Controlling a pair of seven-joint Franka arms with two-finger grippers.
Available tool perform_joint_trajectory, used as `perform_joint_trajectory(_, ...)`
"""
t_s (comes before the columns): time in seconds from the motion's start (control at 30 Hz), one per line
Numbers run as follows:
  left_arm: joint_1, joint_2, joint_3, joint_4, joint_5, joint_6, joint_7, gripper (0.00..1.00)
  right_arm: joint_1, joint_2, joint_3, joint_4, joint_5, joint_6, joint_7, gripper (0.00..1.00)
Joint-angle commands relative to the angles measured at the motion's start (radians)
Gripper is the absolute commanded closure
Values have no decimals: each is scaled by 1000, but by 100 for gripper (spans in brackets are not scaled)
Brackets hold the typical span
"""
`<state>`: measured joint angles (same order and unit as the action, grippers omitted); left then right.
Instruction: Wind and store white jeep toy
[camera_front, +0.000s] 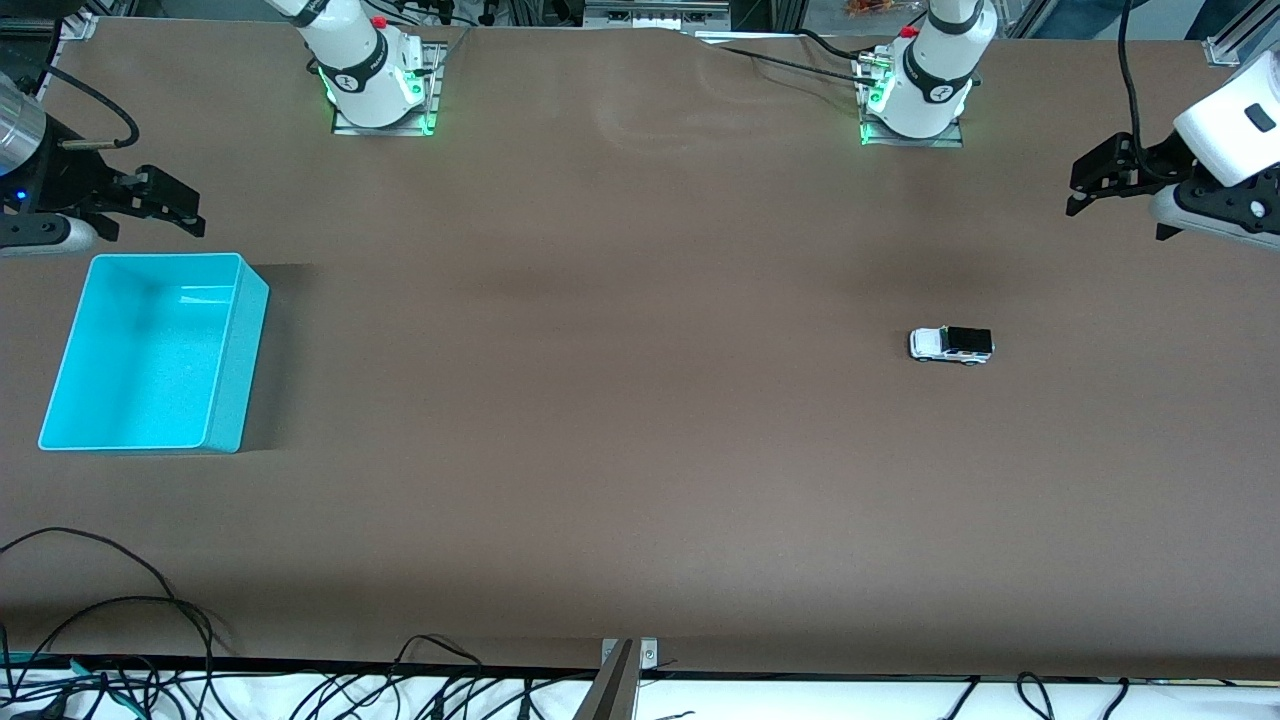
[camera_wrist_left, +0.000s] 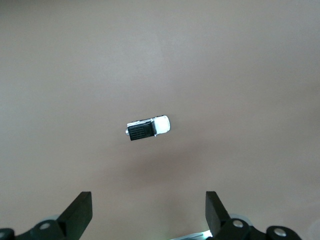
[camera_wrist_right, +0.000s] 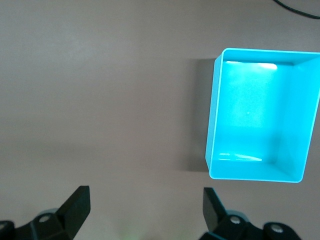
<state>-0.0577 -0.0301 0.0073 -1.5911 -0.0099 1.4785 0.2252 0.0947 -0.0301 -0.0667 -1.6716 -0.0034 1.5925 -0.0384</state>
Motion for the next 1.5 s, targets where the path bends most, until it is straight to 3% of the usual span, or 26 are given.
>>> perform_joint_trajectory(0.0, -4, 27, -3, 28, 4, -21, 20, 0, -1, 42, 4, 59, -7, -9, 2, 0)
perform_joint_trajectory(0.17, -10, 117, -9, 30, 19, -23, 20, 0, -1, 68, 4, 93, -7, -16, -1, 0)
perform_joint_trajectory(0.37, -4, 133, -6, 30, 19, -15, 85, 0, -1, 84, 4, 113, -7, -19, -2, 0)
perform_joint_trajectory(0.5, -7, 197, -6, 30, 21, -21, 95, 0, -1, 84, 4, 115, -6, -17, -2, 0)
perform_joint_trajectory(0.77, 6, 202, -4, 27, 22, -24, 200, 0, -1, 84, 5, 115, -4, -19, -2, 0)
perform_joint_trajectory(1.13, 10, 231, -3, 2, 70, -32, 558, 0, 0, 84, 5, 115, -4, -20, -2, 0)
perform_joint_trajectory(1.47, 29, 230, -4, -98, 70, 45, 761, 0, 0, 82, 5, 115, -4, -20, -2, 0)
